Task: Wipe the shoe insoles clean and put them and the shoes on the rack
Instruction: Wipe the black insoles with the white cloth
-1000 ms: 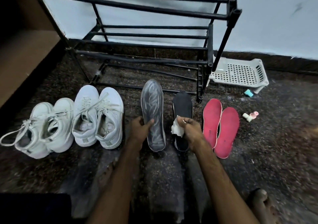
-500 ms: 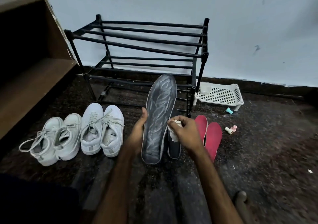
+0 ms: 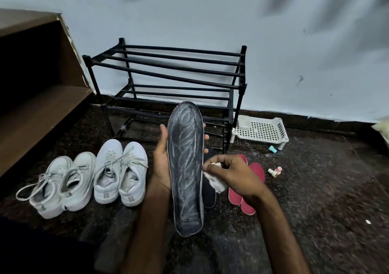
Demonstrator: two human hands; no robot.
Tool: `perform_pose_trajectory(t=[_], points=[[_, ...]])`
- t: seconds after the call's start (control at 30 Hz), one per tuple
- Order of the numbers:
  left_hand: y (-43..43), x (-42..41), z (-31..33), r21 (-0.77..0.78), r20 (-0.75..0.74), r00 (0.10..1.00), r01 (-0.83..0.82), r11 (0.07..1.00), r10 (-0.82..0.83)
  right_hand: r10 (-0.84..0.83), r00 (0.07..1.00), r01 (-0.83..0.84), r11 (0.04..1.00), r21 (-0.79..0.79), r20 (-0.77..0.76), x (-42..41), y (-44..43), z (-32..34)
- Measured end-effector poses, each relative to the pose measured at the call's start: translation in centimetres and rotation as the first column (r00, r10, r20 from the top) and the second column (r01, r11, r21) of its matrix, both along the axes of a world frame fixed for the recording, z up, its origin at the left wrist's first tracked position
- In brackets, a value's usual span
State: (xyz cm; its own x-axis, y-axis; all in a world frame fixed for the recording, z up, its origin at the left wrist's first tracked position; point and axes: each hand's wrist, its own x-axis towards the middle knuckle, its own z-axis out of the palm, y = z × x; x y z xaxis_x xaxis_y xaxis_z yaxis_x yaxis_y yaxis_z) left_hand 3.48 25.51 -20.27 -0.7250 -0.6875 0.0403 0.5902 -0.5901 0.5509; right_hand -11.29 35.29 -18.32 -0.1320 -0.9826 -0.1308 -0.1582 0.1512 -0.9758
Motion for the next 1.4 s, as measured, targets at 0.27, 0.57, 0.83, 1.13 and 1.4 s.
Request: perform_pose_trajectory(t=[0.27, 0.57, 0.83, 1.13, 1.4], points=[[0.9, -1.2, 0.6, -0.029, 0.067, 0.997, 0.042, 0.999, -0.040, -0.417, 0.905, 0.372, 0.870, -0.323, -0.082, -2.8, 0.4, 6.3], [3.9, -3.7, 2.0, 0.055, 0.056, 0.996, 0.066, 0.996, -0.069, -0.563, 0.485, 0.228, 0.820, -0.525, -0.669, 3.5, -2.5, 5.2], [3.3, -3.3, 2.9, 0.112, -0.054, 0.998, 0.018, 0.994, -0.012, -0.573, 0.718, 0.224, 0.727, -0.649, -0.395, 5.0, -2.2, 4.8], [3.8, -4.7, 2.8, 0.091, -0.053, 0.998, 0.047, 0.995, -0.042, -0.667, 0.624, 0.243, 0.660, -0.711, -0.406, 2.1, -4.0, 6.9], [3.8, -4.0, 3.1, 0.089, -0.115, 0.993, 0.005, 0.996, 0.005, -0.630, 0.583, 0.164, 0.710, -0.685, -0.513, 3.1, -4.1, 5.9]])
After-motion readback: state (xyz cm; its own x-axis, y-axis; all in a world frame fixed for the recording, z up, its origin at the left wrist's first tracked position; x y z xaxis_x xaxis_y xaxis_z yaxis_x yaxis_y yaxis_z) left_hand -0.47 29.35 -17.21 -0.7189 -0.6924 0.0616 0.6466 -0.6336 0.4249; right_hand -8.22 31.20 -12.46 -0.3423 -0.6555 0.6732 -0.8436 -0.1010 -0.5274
